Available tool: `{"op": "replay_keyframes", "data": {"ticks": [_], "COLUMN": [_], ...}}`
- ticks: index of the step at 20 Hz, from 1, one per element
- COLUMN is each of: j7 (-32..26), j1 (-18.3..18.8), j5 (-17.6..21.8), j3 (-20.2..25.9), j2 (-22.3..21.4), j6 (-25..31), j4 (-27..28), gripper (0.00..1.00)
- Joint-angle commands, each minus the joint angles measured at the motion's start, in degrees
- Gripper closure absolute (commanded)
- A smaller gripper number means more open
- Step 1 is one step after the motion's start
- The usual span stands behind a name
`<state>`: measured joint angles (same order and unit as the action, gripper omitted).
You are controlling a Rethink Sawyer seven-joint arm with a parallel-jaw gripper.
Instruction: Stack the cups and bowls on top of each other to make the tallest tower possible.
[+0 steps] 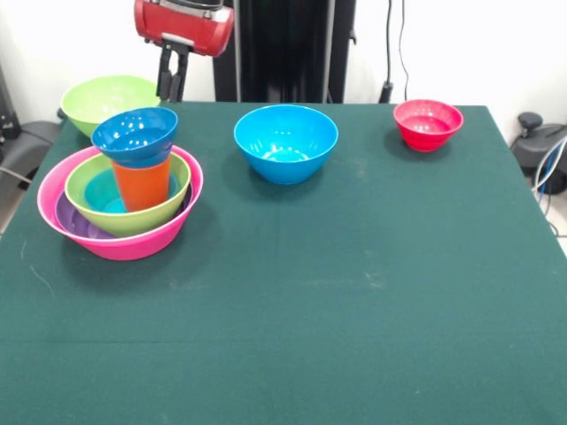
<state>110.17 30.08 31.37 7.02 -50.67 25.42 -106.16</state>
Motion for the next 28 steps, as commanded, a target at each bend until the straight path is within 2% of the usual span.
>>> {"op": "replay_keyframes", "data": {"ticks": [1, 5, 10, 28], "j7": [-7.68, -7.08, -8.96, -5.29], "j1": [1.03, 1.67, 3.00, 2.82], "j5": [-0.97, -0.34, 1.33, 6.60], "j3": [7.51, 8.47, 10.20, 8.79], "j2": [0.85, 1.12, 4.46, 7.58], "j6": [7.08, 6.49, 6.24, 0.04], "j4": [-2.32, -2.77, -0.46, 2.07], "gripper": [1.00, 1.00, 1.00, 1.00]}}
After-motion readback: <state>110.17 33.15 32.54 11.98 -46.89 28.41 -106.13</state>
